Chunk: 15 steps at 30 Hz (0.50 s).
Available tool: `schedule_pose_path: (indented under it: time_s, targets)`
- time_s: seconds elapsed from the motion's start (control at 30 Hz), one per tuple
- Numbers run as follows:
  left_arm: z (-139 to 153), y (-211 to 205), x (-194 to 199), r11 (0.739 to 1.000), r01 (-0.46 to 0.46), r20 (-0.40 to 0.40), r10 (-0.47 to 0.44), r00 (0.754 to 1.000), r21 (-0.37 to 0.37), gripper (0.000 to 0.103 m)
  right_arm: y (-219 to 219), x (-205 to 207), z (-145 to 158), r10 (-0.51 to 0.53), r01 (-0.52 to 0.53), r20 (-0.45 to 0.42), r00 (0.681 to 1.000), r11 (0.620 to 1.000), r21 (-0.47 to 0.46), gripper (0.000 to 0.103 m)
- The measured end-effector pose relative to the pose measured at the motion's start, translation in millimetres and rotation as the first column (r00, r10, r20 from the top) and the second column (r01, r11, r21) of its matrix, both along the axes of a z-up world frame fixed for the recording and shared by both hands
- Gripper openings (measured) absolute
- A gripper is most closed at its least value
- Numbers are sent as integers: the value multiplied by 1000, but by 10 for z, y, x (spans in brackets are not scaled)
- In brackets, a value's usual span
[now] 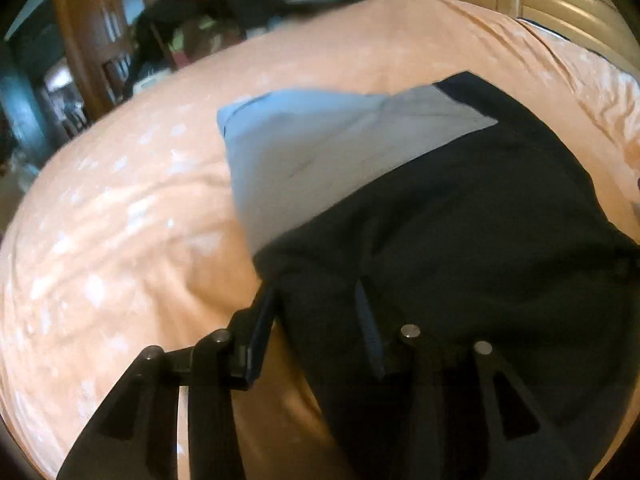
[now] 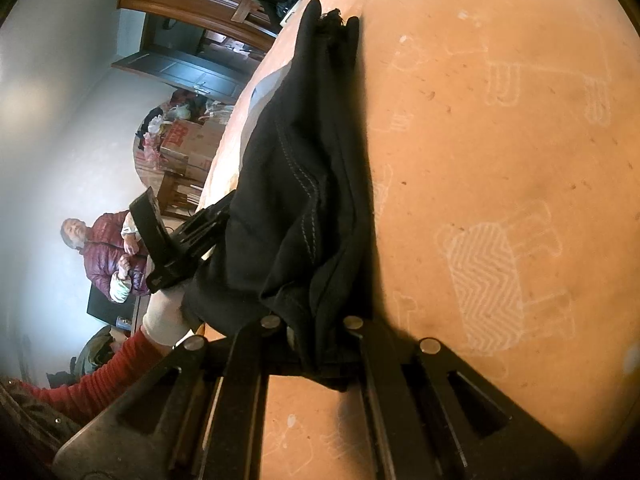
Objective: Fold small clothes
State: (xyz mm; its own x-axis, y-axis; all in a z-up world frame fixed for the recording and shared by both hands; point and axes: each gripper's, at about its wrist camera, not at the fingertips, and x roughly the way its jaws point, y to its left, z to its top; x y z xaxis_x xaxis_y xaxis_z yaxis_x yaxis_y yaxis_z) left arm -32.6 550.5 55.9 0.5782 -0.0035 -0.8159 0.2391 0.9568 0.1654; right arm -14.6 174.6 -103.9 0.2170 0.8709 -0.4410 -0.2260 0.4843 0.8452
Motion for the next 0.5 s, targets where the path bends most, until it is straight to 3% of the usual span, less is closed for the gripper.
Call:
schedule_pose_path:
  time_s: [0.07, 0.13, 0.23, 0.3, 0.37, 0.4, 0.5]
  targets:
    - [129, 66, 81, 999, 2, -5, -2, 1000, -40, 34, 0, -10, -3, -1, 1, 5, 1000, 1000, 2, 0]
    - [359, 144, 208, 997, -18, 56, 22, 998, -69, 21, 1, -18, 7, -2, 2, 11, 1000, 1000, 2, 0]
    - [507, 181, 627, 998, -18, 110, 24, 994, -60, 21, 19, -35, 23, -4, 4, 16, 1000, 1000, -2, 0]
    - [268, 229, 994, 999, -32, 33, 33, 999, -32, 21, 18, -38, 24, -4, 4, 16, 1000, 1000, -1, 0]
    - [-77, 321, 1218, 997, -53, -65, 50, 997, -52, 37, 27, -40, 31, -5, 5, 16, 1000, 1000, 1, 0]
    - [-120, 345, 1248, 994, -55, -69, 48, 996, -93, 39, 26, -41, 28, -5, 5, 16, 1000, 1000, 3, 0]
    - [-33, 297, 1228, 995, -59, -62, 54, 997, -84, 36, 21, -50, 17, -3, 3, 14, 1000, 1000, 9, 0]
